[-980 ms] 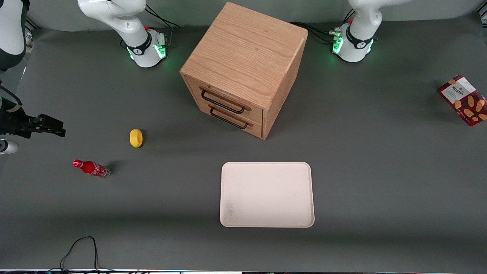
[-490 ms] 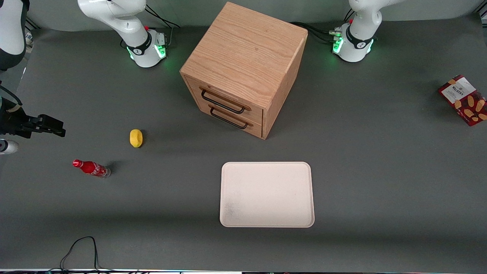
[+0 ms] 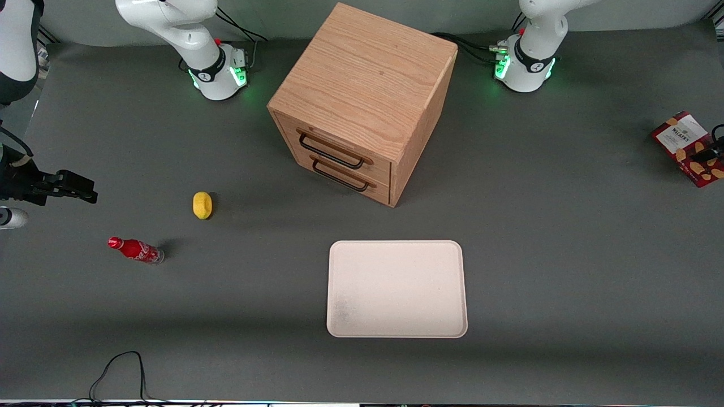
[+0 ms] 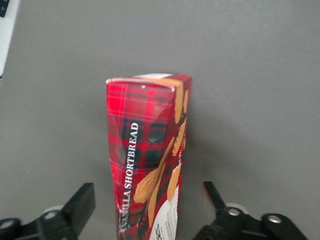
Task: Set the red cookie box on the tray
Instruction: 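Close the left gripper on the shortbread box and lift it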
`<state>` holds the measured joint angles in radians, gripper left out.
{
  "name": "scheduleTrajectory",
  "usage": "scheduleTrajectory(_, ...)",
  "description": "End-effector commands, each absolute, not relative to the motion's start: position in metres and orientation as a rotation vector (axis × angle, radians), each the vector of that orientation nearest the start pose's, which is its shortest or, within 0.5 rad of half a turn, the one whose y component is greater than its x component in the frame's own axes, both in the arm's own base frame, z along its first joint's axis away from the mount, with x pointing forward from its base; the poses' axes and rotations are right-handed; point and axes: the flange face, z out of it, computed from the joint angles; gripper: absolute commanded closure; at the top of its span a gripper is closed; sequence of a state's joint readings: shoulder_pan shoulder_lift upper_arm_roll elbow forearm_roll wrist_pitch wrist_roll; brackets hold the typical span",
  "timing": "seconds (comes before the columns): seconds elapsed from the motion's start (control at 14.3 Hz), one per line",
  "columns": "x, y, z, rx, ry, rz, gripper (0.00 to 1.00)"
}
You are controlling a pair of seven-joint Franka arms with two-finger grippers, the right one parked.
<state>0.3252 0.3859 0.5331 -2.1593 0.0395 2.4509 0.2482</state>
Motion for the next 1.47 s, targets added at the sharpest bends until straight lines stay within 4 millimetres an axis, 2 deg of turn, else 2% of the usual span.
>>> scheduleTrajectory(0.0,0.361,0.424,0.236,-2.891,-0.784,0.252,0.62)
scheduleTrajectory(0.07,0.358,0.422,0.232,-2.907,-0.776,0.297,0.72)
scheduleTrajectory(0.14,0.355,0.419,0.230,-2.920,-0.783,0.344,0.90)
scheduleTrajectory(0.21,0.353,0.417,0.231,-2.940,-0.767,0.389,0.99)
scheduleTrajectory(0.42,0.359,0.418,0.239,-2.980,-0.656,0.417,1.00)
scheduleTrajectory(0.56,0.374,0.413,0.246,-3.011,-0.474,0.403,1.00)
scheduleTrajectory(0.63,0.386,0.412,0.257,-3.018,-0.398,0.376,1.00)
scheduleTrajectory(0.77,0.428,0.390,0.293,-3.080,-0.198,0.389,1.00)
scheduleTrajectory(0.91,0.486,0.347,0.333,-3.125,-0.019,0.454,1.00)
scheduleTrajectory(1.05,0.542,0.276,0.363,-3.150,0.182,0.488,1.00)
scheduleTrajectory(1.19,0.577,0.207,0.381,-3.171,0.335,0.482,1.00)
scheduleTrajectory(1.26,0.593,0.171,0.392,-3.181,0.332,0.456,1.00)
scheduleTrajectory(1.33,0.605,0.138,0.407,-3.196,0.331,0.437,1.00)
scheduleTrajectory(1.4,0.619,0.095,0.427,-3.198,0.401,0.422,1.00)
